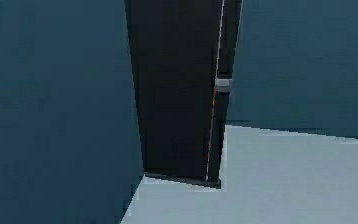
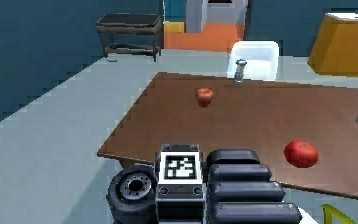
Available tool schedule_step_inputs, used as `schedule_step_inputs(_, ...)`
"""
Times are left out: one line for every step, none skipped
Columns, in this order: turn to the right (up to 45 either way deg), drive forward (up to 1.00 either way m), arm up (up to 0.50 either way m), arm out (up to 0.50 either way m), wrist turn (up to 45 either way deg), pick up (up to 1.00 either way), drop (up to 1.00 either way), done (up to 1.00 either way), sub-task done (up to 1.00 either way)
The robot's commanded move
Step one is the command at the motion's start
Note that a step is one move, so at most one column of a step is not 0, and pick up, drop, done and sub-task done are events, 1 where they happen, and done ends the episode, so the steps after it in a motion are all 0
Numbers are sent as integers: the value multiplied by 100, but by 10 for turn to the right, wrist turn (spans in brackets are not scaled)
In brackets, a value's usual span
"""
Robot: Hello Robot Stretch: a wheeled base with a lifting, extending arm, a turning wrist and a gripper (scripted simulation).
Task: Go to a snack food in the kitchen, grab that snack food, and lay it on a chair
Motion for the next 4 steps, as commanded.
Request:
schedule_step_inputs(-450, 0, 0, 0, 0, 0, 0, 0, 0)
schedule_step_inputs(-300, 0, 0, 0, 0, 0, 0, 0, 0)
schedule_step_inputs(450, 0, 0, 0, 0, 0, 0, 0, 0)
schedule_step_inputs(450, 0, 0, 0, 0, 0, 0, 0, 0)
